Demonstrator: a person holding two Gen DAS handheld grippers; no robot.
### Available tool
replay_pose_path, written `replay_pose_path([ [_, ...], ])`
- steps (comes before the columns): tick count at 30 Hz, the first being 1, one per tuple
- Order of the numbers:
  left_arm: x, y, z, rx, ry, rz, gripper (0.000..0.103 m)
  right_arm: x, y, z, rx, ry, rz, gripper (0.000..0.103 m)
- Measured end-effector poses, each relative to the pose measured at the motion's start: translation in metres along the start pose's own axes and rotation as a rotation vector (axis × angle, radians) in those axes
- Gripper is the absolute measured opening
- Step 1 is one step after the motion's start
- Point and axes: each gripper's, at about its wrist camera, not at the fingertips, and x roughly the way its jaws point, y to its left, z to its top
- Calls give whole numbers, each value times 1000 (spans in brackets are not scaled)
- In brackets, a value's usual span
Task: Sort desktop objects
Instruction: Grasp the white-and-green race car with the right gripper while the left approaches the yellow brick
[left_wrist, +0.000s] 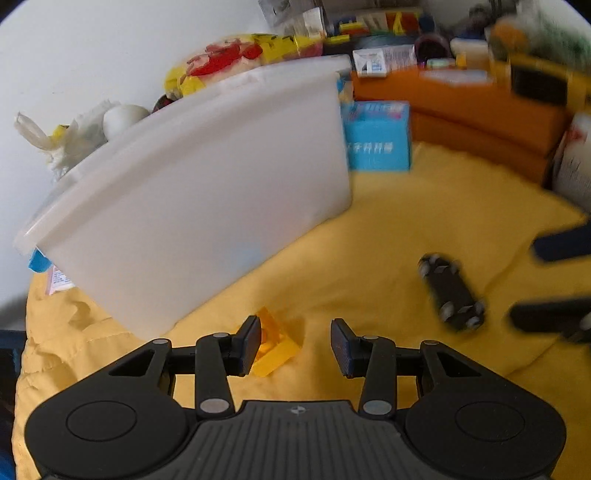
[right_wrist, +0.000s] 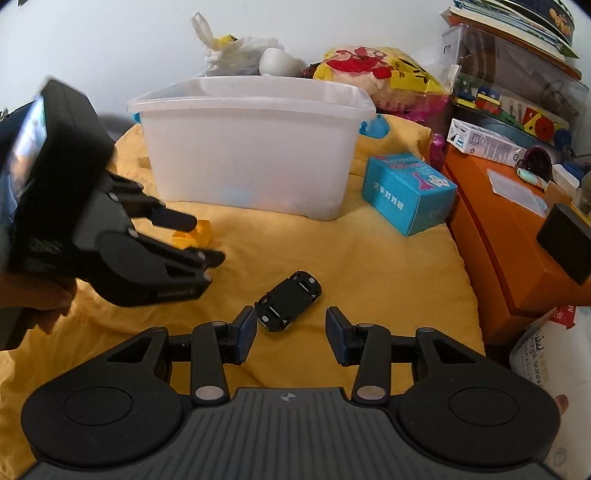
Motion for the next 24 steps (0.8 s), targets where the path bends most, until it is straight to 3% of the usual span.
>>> replay_pose_path([
  [3,3,9,-5,21,11,38,44,0,1,0,-9,-5,-5,45],
  [4,4,14,-7,11,19,45,39,2,2,0,-14,-2,-5,45],
  [5,3,21,-9,-16,32,43,26,4,3,0,-15,1,-3,45],
  [13,-72,64,-42,-467,36,-239,26,14,17,4,-83,-19,-16,45],
  [17,-89,56,-75,-585,75,-279,26,26,29,5,-174,-50,-33,45],
  [20,-88,52,-93,-671,116,-305,26,47,38,3,-207,4,-55,41],
  [22,-93,50,-99,-716,99,-324,27,58,38,1,-202,39,-75,42],
  [24,-90,48,-104,-785,77,-369,27,58,35,-1,-203,29,-93,32],
])
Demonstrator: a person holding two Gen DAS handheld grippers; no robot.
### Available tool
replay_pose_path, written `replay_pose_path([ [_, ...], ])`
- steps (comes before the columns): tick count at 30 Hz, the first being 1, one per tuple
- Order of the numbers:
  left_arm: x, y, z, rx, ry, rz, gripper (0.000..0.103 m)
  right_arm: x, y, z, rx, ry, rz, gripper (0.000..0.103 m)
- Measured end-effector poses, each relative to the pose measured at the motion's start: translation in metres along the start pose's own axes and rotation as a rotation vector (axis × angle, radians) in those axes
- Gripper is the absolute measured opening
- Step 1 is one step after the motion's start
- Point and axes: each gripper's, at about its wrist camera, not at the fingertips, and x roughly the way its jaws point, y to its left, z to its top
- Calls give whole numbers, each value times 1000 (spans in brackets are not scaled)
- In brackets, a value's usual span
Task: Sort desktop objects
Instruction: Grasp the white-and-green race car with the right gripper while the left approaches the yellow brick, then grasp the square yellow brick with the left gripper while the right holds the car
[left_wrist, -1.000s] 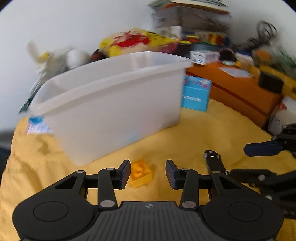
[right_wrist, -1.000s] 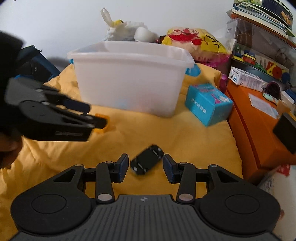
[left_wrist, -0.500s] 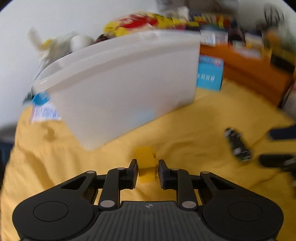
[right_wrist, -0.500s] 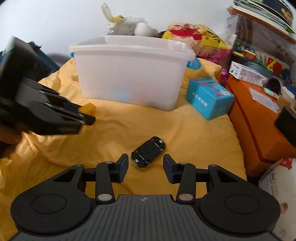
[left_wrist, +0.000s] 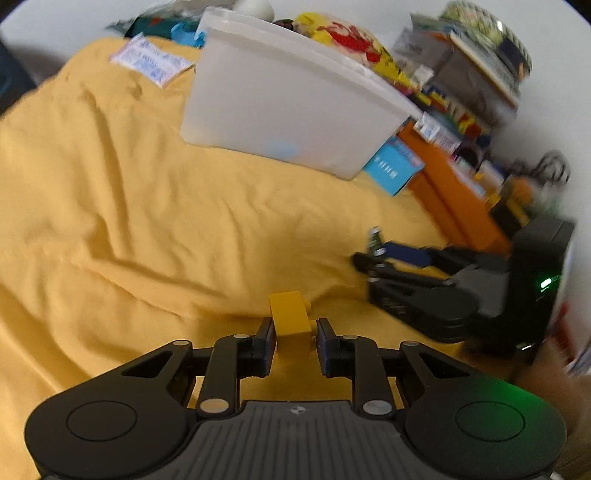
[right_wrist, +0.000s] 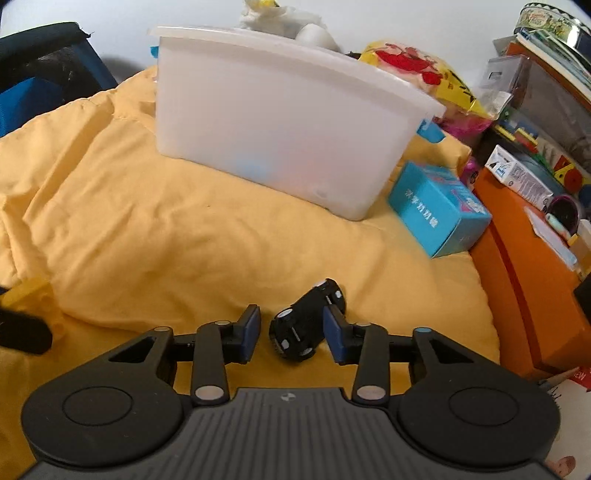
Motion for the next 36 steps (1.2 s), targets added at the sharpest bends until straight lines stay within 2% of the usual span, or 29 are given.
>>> replay_pose_path([
  [2,6,-1,-7,-22,12,-23,27,-5,-9,-1,43,-1,4,25],
  [3,9,-4,-10,-9,21,-18,27,-9,-15,-1,78,0,26,18],
  [4,10,-5,-13,3,26,-11,27,-15,-21,-1,115,-3,47,17],
  [7,7,-1,-15,-6,42,14,29,-37,-44,-4,308,0,213,17],
  [8,4,-1,-15,-10,47,24,33,-44,-50,-8,374,13,272,17],
  [9,2,-2,-15,1,46,48,41,-48,-53,-13,436,26,338,17],
  [10,-2,-6,-16,36,37,84,45,-51,-56,-18,488,39,387,17],
  [12,-6,-15,-19,124,17,159,59,-53,-56,-32,559,78,441,18],
  [13,-8,-19,-22,166,7,190,61,-50,-56,-39,585,100,450,18],
  [17,-11,-32,-34,321,-14,260,64,-48,-60,-58,630,144,436,21],
  [22,-13,-35,-29,339,-51,258,64,-54,-69,-64,612,108,343,25],
  [25,-6,-34,-21,354,-76,268,64,-52,-72,-66,614,100,317,30],
  [28,-3,-39,-13,385,-93,315,64,-56,-72,-65,571,90,292,30],
  [31,-15,-46,-11,424,-123,308,64,-62,-68,-62,532,71,288,32],
  [32,-18,-50,-12,446,-125,305,64,-64,-66,-61,514,65,286,36],
  [34,-17,-57,-16,490,-116,295,65,-66,-61,-59,472,56,278,41],
  [36,-7,-61,-21,532,-88,315,66,-66,-53,-55,414,47,264,41],
])
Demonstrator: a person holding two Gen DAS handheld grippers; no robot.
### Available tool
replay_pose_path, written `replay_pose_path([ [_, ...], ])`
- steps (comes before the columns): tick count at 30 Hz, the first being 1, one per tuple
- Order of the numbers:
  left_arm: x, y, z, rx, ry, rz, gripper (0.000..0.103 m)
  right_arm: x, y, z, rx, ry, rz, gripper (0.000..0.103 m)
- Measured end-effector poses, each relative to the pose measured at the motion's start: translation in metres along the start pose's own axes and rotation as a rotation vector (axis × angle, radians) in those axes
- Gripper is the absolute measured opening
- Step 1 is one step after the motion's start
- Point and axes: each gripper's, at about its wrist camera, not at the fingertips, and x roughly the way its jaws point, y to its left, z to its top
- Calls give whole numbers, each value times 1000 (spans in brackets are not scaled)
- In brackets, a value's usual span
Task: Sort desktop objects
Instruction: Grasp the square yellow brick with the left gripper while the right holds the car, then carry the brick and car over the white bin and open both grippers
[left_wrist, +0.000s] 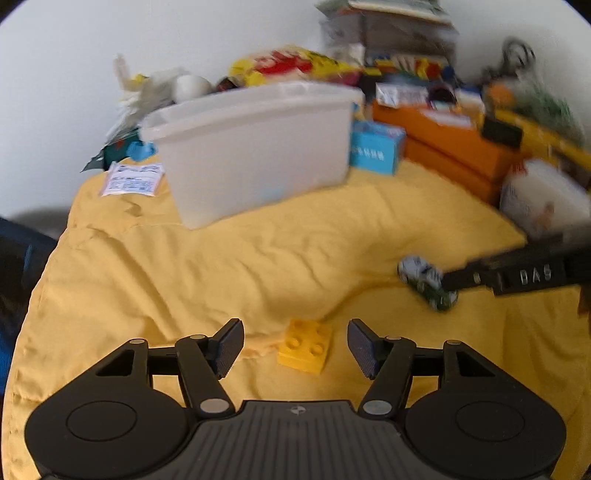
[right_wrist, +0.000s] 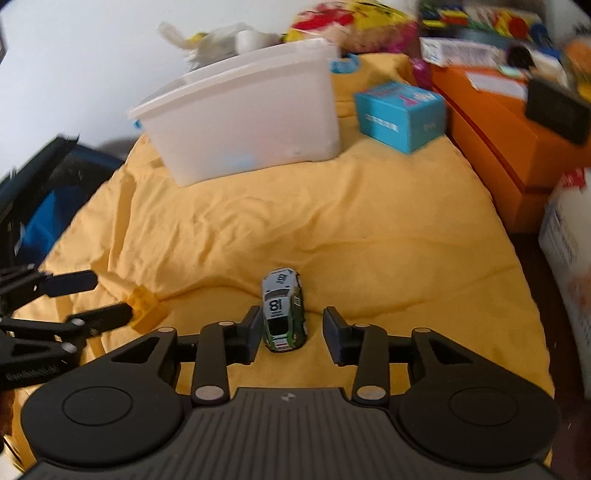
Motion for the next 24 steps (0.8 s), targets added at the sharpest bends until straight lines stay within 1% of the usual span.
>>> replay_pose_path([
  [1,4,-3,-1,15,14,5,66,1,4,0,-28,-5,-8,42],
  [3,12,-7,-3,23,26,7,66,6,12,1,-92,-14,-47,51],
  [5,20,-7,-5,20,39,9,66,12,16,1,-122,-16,-70,52],
  [7,27,-5,-7,2,59,15,65,19,16,-1,-123,-4,-60,52],
  [8,30,-2,-8,-26,69,-4,64,22,16,-2,-126,4,-50,51],
  [9,31,0,-10,-51,73,-23,57,23,17,-4,-136,10,-45,50],
  [10,31,2,-11,-73,73,-44,53,24,18,-7,-152,17,-47,49],
  [11,30,3,-12,-79,68,-52,44,26,20,-10,-173,30,-48,47],
  [12,29,3,-13,-72,64,-55,37,26,23,-13,-188,28,-51,41],
  [13,29,3,-14,-64,62,-60,37,24,26,-15,-212,19,-55,35],
  [14,29,3,-13,-69,66,-66,37,23,28,-15,-225,21,-55,34],
  [16,24,7,-10,-87,69,-86,37,20,30,-10,-213,40,-37,33],
  [18,13,9,-4,-84,46,-95,37,11,32,-2,-222,16,-23,33],
  [20,-1,11,7,-80,3,-94,37,2,34,7,-237,-19,-21,33],
  [22,-13,17,25,-72,-48,-83,37,-8,34,25,-239,-65,-15,33],
  [24,-20,25,52,-54,-106,-54,37,-14,36,49,-251,-123,-19,33],
])
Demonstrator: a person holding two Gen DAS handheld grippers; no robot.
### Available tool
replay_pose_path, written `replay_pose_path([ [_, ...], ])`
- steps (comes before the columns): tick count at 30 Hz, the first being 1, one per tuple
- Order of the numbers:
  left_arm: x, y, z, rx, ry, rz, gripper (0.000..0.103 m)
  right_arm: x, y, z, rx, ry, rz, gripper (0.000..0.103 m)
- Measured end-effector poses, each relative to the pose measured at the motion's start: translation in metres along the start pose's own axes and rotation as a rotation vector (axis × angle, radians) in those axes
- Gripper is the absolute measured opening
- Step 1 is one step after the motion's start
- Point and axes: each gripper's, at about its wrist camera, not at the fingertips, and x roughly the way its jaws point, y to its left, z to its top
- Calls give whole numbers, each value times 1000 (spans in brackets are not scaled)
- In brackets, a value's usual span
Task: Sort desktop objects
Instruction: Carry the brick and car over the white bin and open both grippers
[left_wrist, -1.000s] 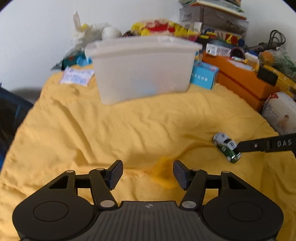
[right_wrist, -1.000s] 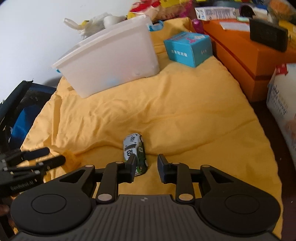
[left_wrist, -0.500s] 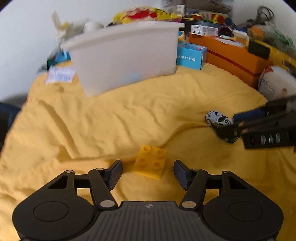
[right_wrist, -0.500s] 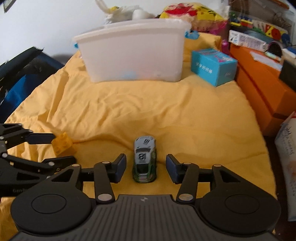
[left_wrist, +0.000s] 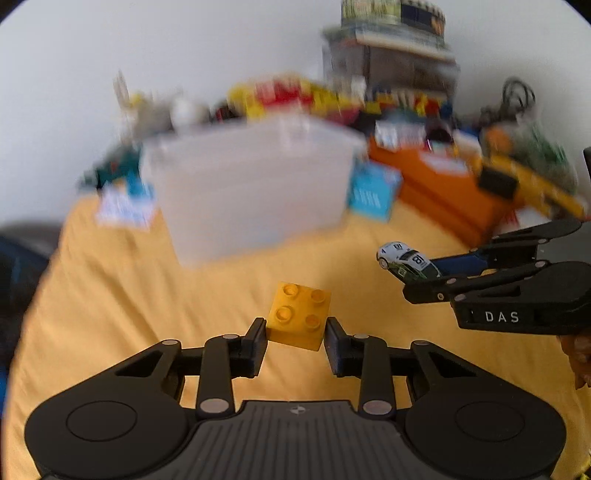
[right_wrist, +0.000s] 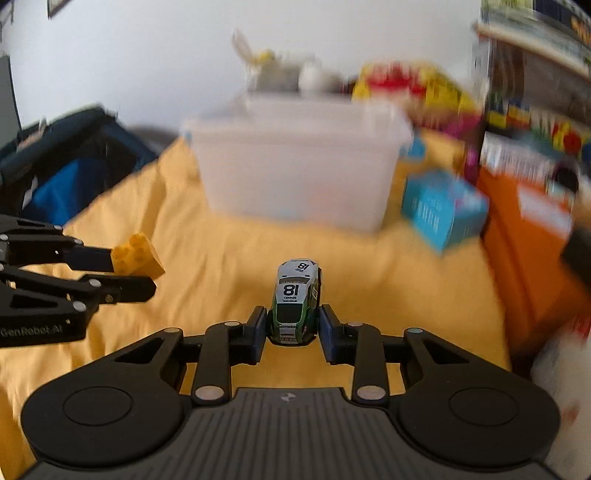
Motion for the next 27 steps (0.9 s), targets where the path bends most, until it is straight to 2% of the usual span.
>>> replay_pose_path([
  [3,6,13,45,41,-78,54,37,6,-8,47,-11,-99,-28,33],
  [6,28,27,92,61,-136,98,37,22,-12,100,-16,-179,-62,33],
  [9,65,43,133,44,-136,123,37,50,-17,140,2,-181,-94,34],
  [11,92,50,149,41,-93,136,38,75,-22,155,11,-147,-125,35],
  [13,108,54,155,27,-48,145,42,88,-27,158,36,-96,-125,36],
  [15,110,55,156,9,-42,135,61,91,-29,156,66,-75,-116,36],
  [17,102,52,155,11,-77,151,74,84,-31,150,59,-71,-112,38],
  [19,92,46,156,20,-106,199,77,77,-29,147,49,-64,-114,44],
  [22,75,28,156,82,-154,302,77,66,-28,147,43,-65,-116,46],
  [25,58,6,152,124,-216,426,89,61,-28,148,35,-67,-121,50],
  [27,54,4,155,115,-183,423,90,58,-26,146,25,-57,-135,51],
])
